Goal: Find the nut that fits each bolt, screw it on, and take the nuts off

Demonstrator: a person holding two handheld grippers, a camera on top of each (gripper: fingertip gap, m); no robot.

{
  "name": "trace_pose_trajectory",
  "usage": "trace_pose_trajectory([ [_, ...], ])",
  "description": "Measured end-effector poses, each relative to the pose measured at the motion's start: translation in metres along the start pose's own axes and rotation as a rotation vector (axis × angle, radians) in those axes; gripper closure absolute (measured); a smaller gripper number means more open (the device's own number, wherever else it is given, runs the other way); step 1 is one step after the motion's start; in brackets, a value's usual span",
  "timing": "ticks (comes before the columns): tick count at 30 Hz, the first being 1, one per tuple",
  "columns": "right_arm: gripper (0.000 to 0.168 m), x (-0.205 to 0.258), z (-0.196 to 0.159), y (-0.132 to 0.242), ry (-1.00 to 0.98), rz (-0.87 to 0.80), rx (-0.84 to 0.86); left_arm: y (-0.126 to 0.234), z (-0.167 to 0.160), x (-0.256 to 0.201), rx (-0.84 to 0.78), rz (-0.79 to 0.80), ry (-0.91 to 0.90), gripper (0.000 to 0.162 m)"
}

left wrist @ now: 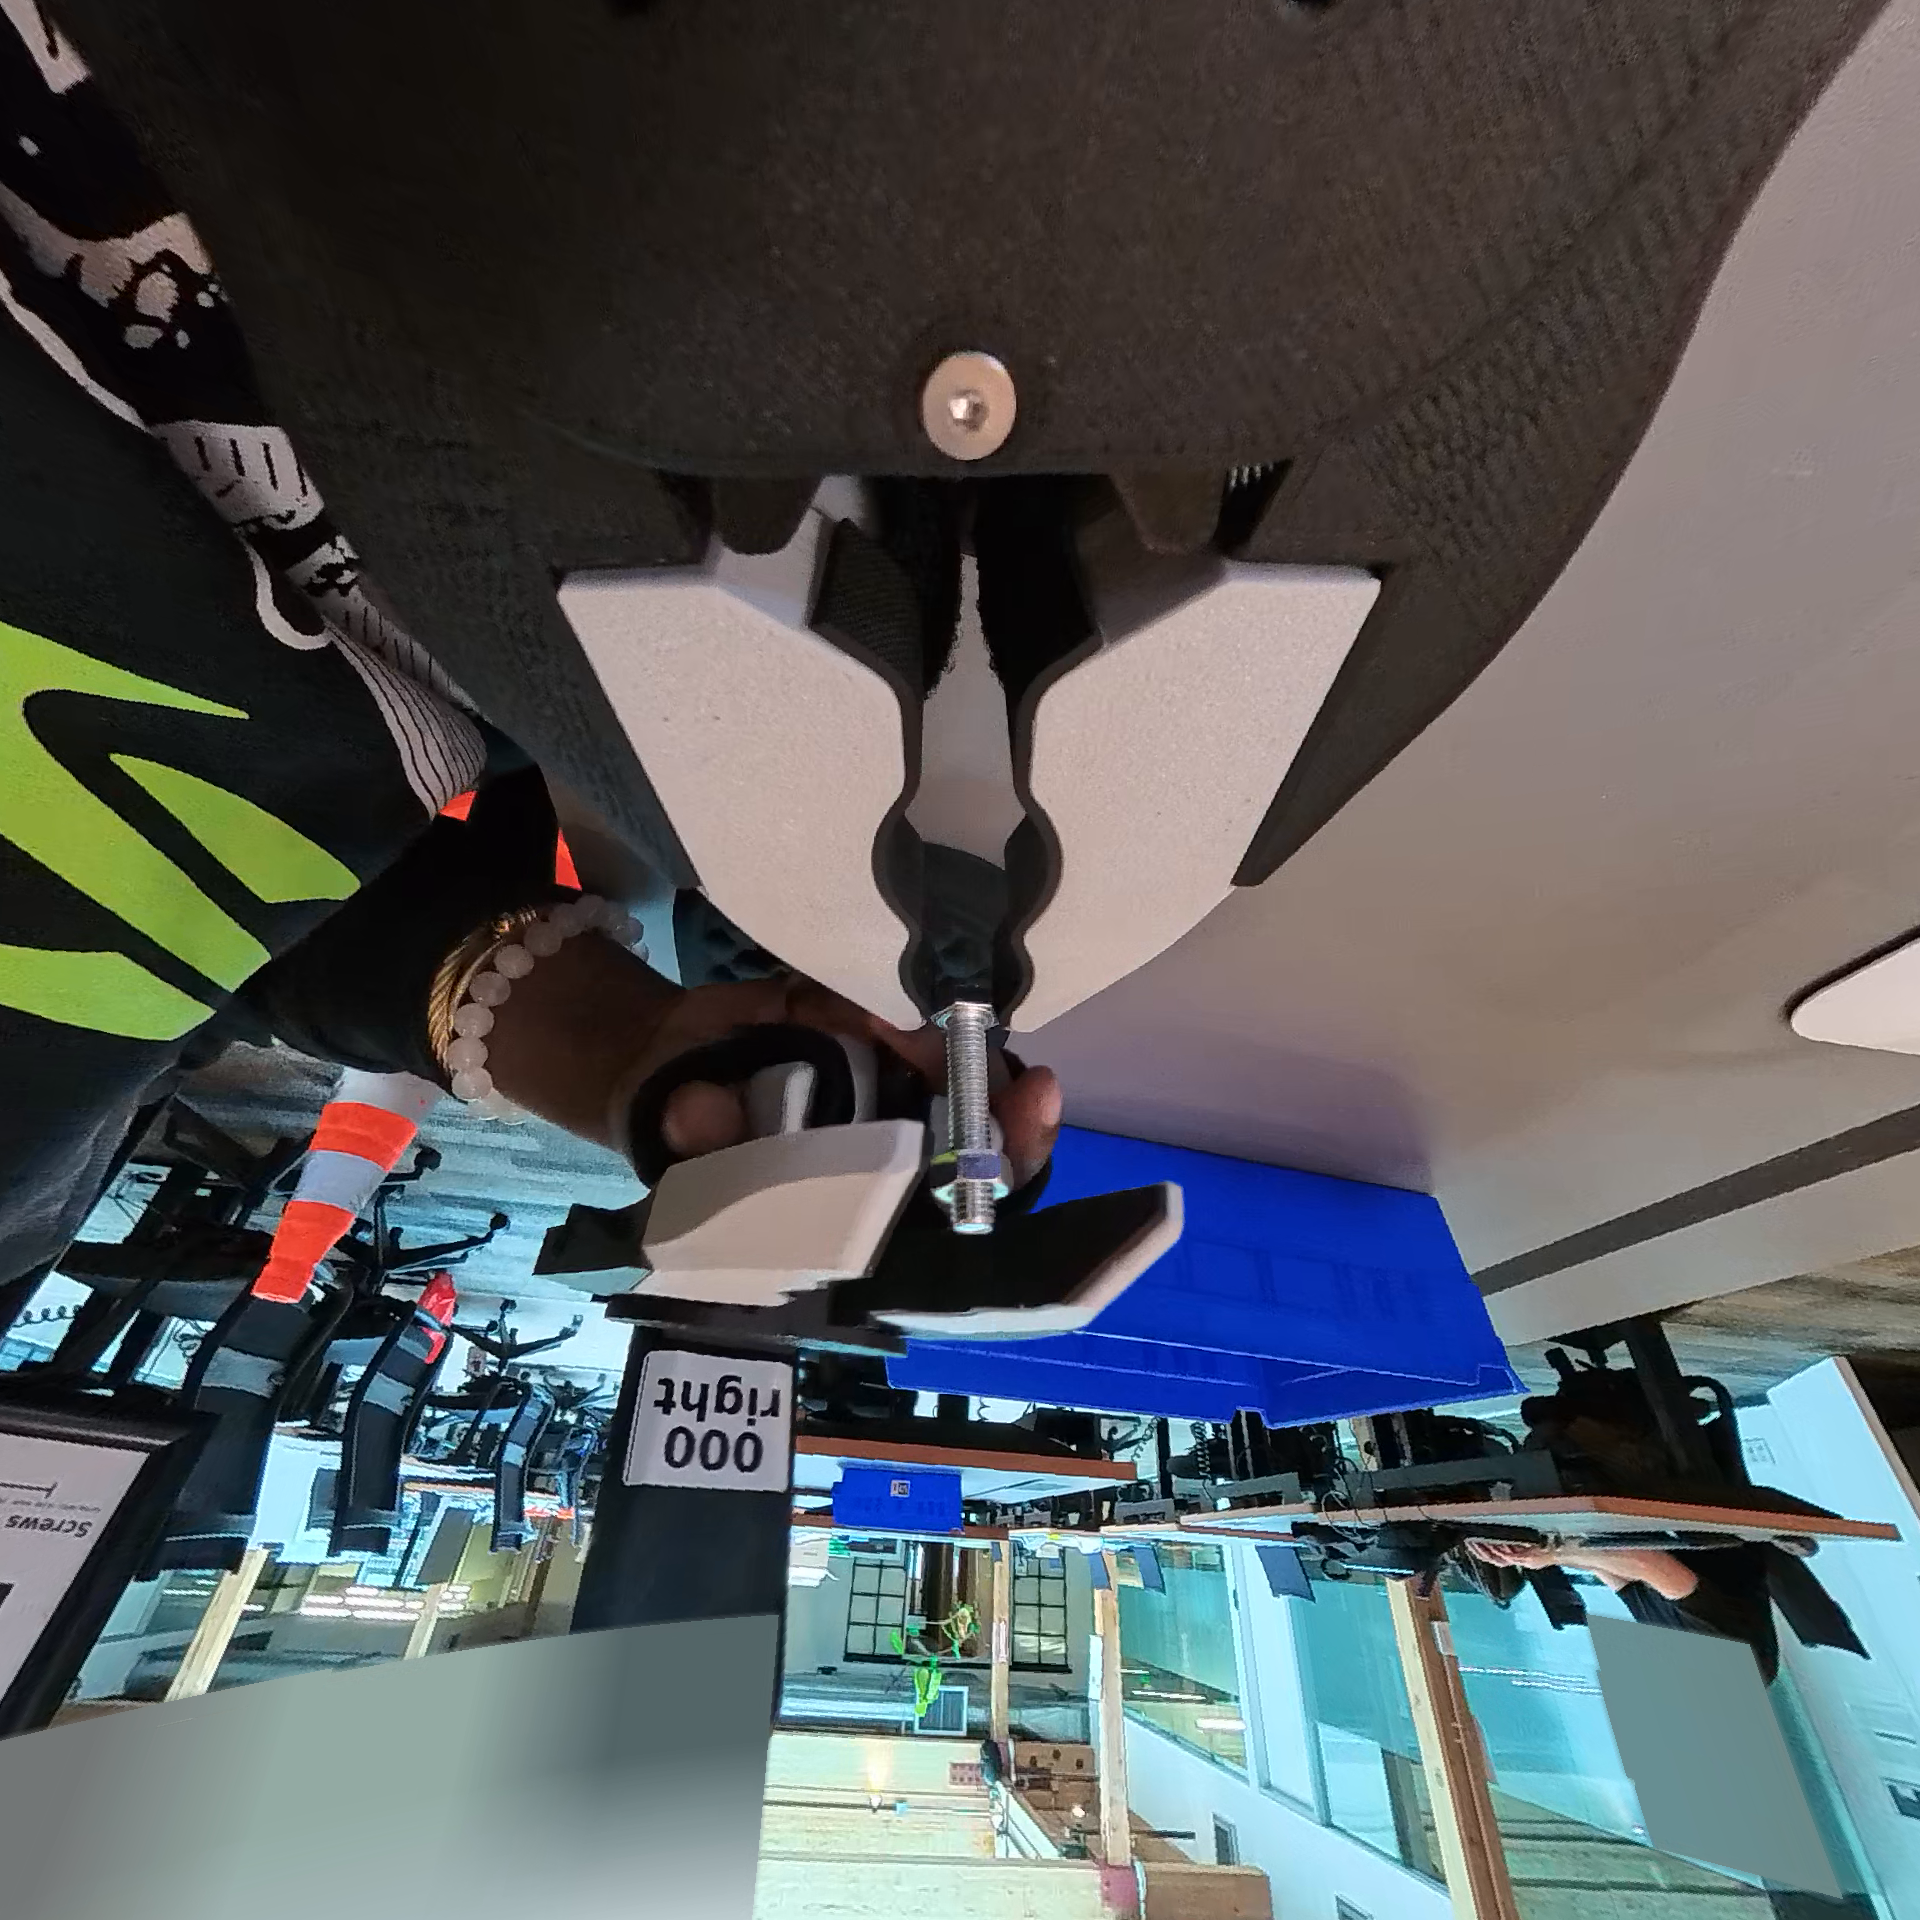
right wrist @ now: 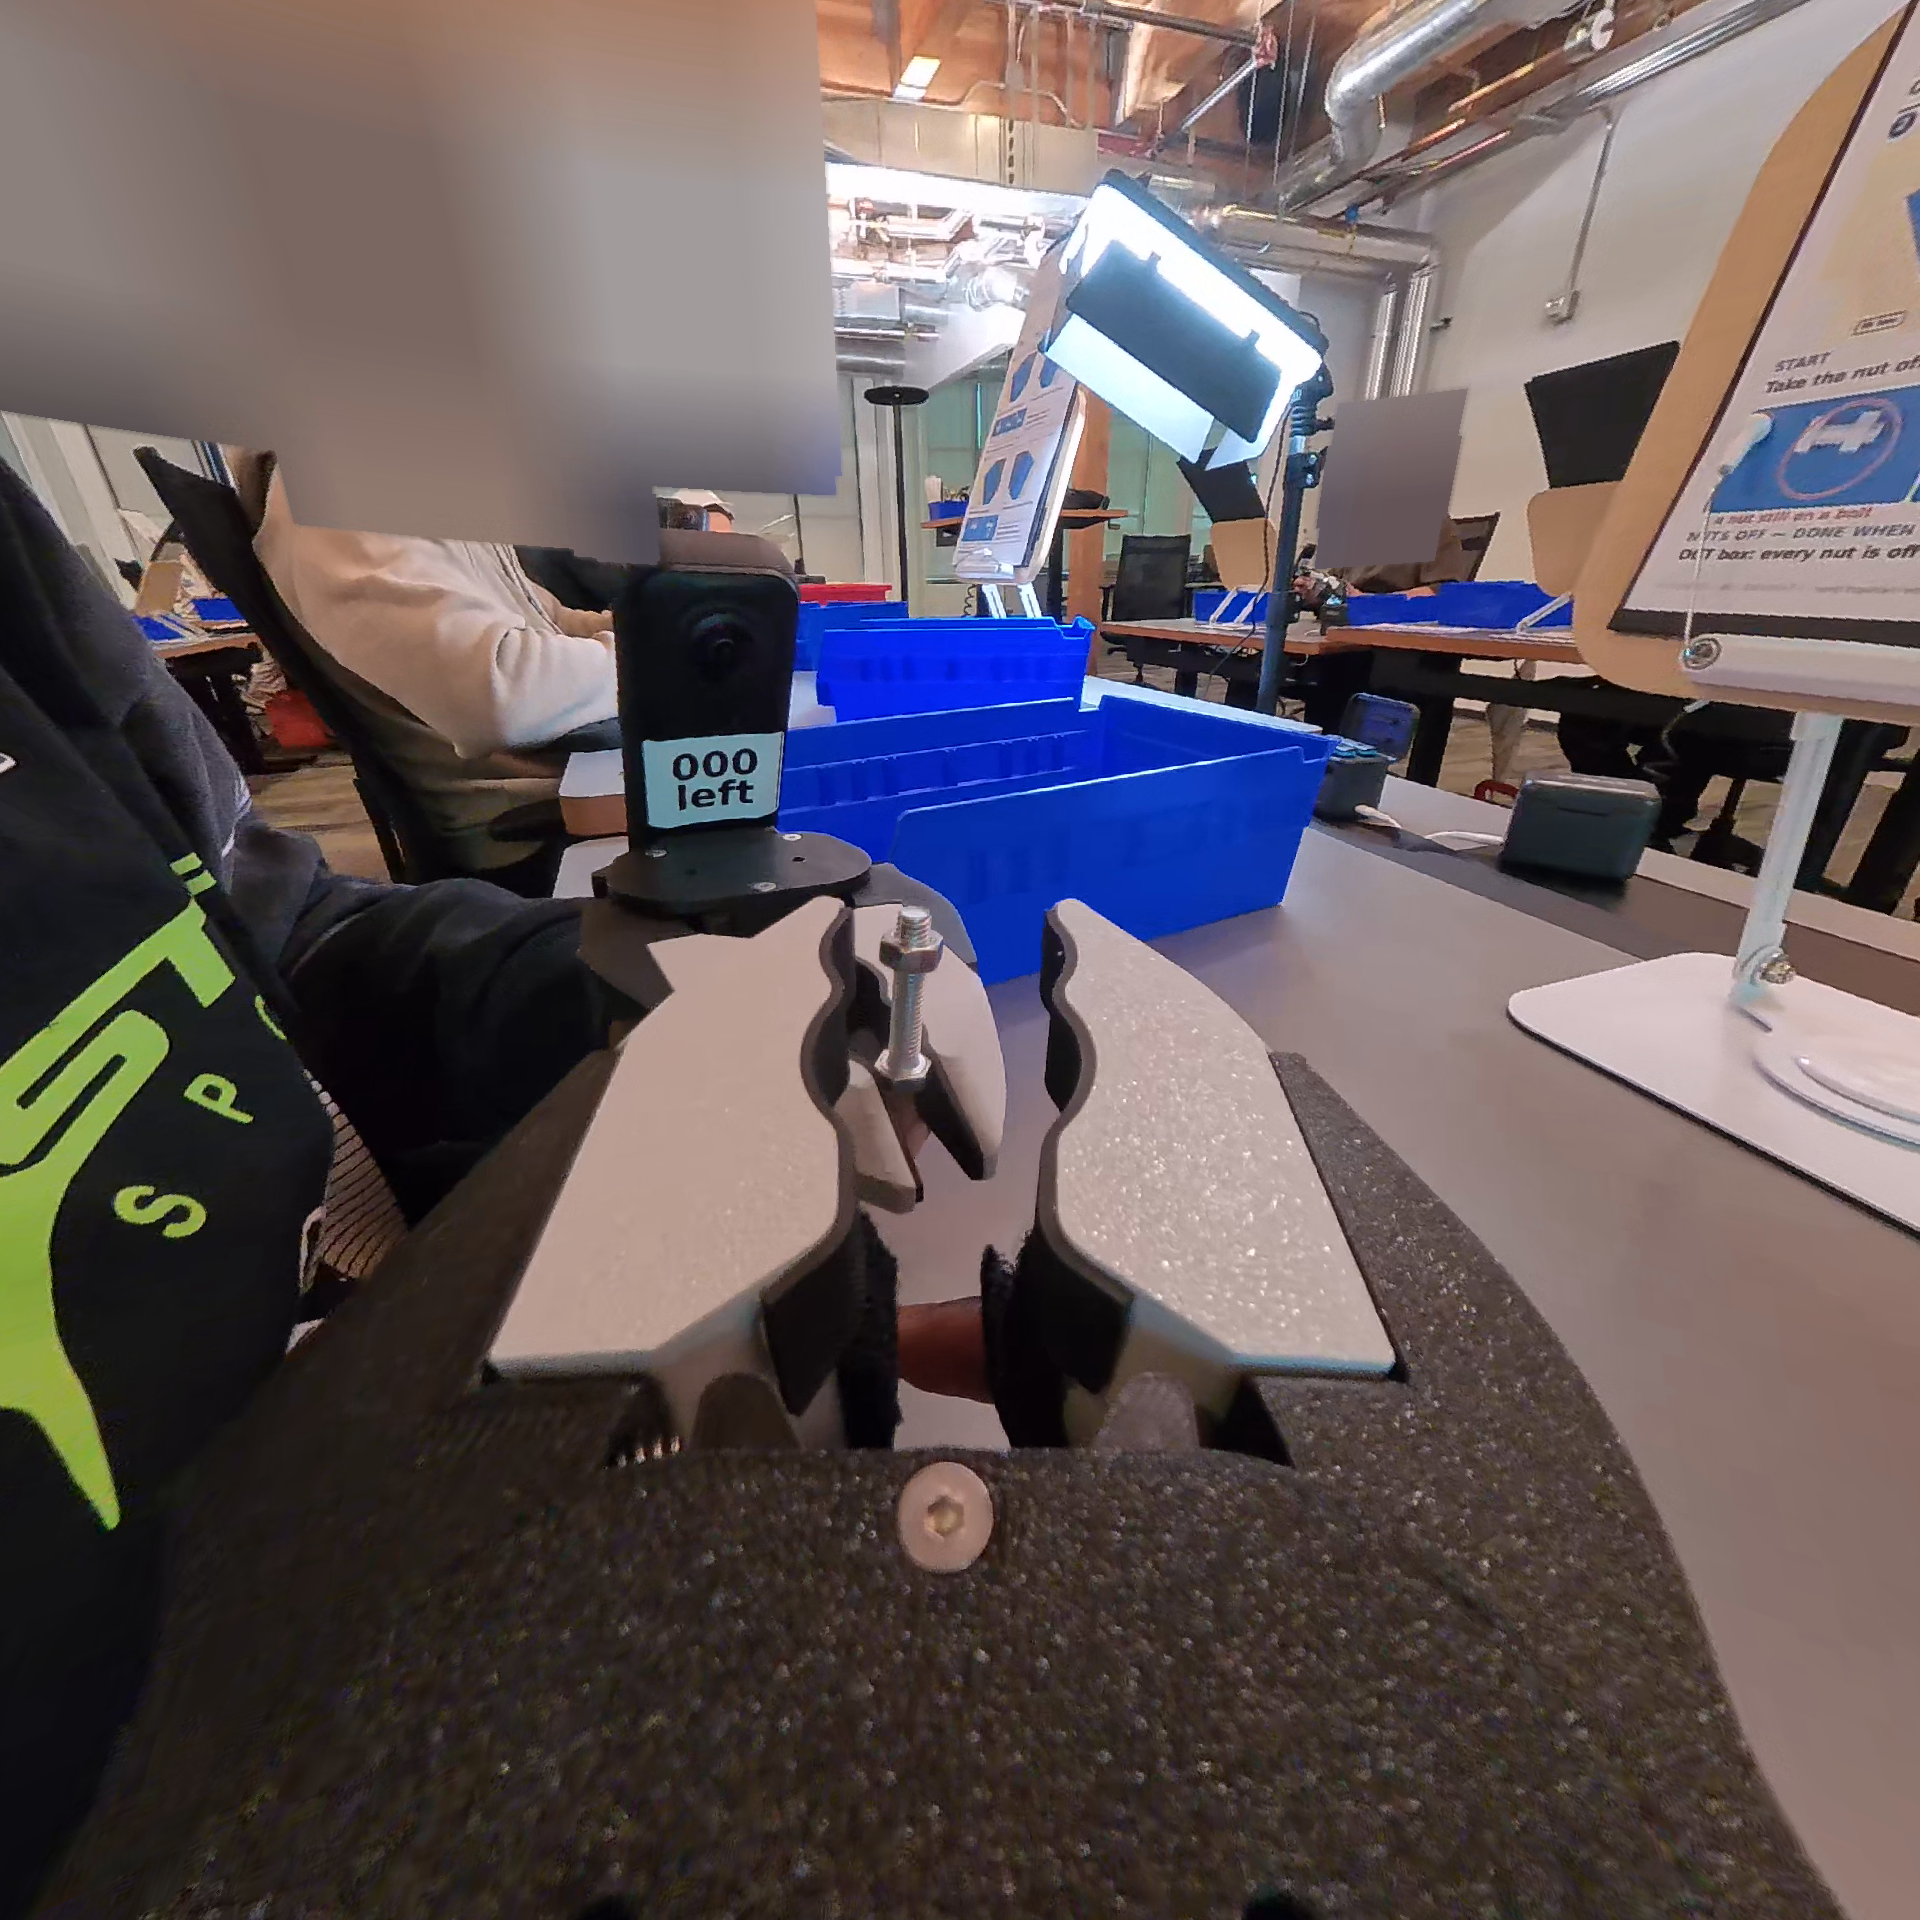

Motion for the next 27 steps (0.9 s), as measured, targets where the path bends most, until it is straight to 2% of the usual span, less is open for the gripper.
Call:
trace_pose_trajectory([
  [5, 0.136, -0.001, 0.000, 0.000, 0.009, -0.011, 0.005, 0.000, 0.001, 0.000, -0.004, -0.003, 0.000, 0.152],
  [15, 0.138, -0.010, 0.006, 0.025, 0.022, -0.071, -0.013, 0.000, 0.001, -0.001, -0.011, -0.006, 0.004, 0.152],
  [27, 0.136, 0.000, 0.001, -0.001, 0.013, 0.001, 0.012, 0.000, 0.001, -0.001, -0.008, -0.010, -0.002, 0.152],
])
Point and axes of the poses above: each gripper's, where its closed fingertips meet, y back along the fingers, z out of its top, x = y × z across the jaws, the point moved 5 cm from there along y, back along the fingers, and after that the axes turned 5 degrees about -y, right-handed, at the moved point
